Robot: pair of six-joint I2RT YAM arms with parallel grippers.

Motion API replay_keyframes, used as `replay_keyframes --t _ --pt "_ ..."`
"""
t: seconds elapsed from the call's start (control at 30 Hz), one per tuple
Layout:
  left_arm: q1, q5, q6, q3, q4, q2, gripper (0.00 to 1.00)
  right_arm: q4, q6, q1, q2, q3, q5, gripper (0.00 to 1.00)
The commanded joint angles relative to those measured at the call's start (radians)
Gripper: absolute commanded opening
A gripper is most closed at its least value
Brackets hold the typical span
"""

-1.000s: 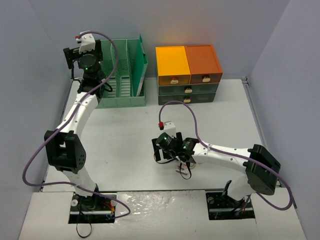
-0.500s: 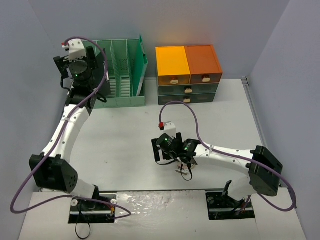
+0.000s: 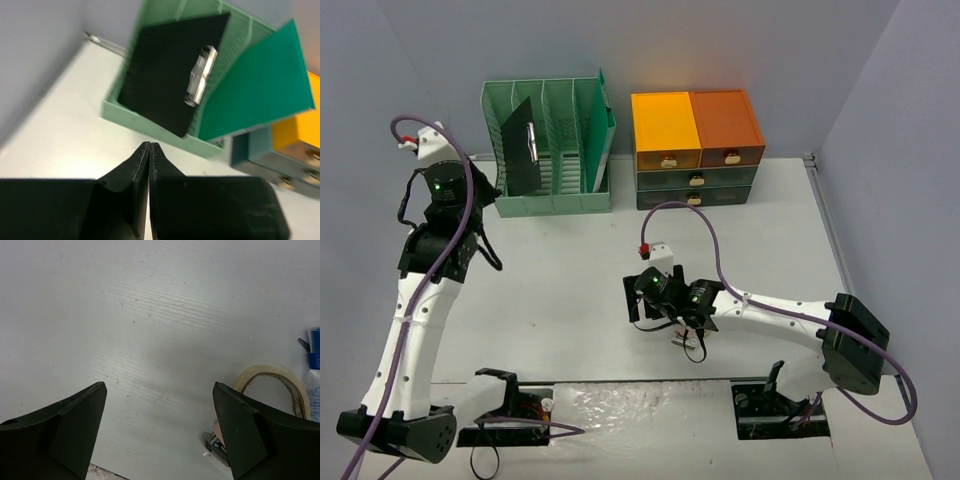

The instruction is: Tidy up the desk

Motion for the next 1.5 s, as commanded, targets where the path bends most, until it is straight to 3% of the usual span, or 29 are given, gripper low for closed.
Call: replay_keyframes --t 0.0,0.1,0.4,0.47,0.77,1.1,1.47 --pt "0.05 0.303 -0.251 -0.035 -0.03 0.091 0.0 0.038 0.003 0.01 -0.02 0.015 0.026 0.85" --pt "0.064 0.399 -0.335 -0.076 0.036 0.133 0.01 0.037 0.003 0.01 -0.017 0.018 0.029 0.85" --pt "0.114 0.535 -0.467 -0.124 0.186 0.233 0.41 0.038 0.002 -0.003 -0.025 0.003 0.041 0.85" --pt "0.124 0.554 -0.479 -0.122 0.21 0.246 0.45 0.038 0.004 -0.007 -0.027 -0.001 0.04 0.85" --pt "0.151 0.66 -0.549 -0.167 0.347 0.37 0.45 0.045 0.003 -0.025 -0.011 0.001 0.035 0.85" --pt "0.152 0.683 -0.587 -0.198 0.447 0.423 0.45 0.052 -0.002 -0.061 -0.012 -0.002 0.025 0.86" --pt "0.154 0.655 -0.598 -0.103 0.553 0.559 0.45 0.064 -0.009 -0.068 -0.007 -0.011 0.014 0.85"
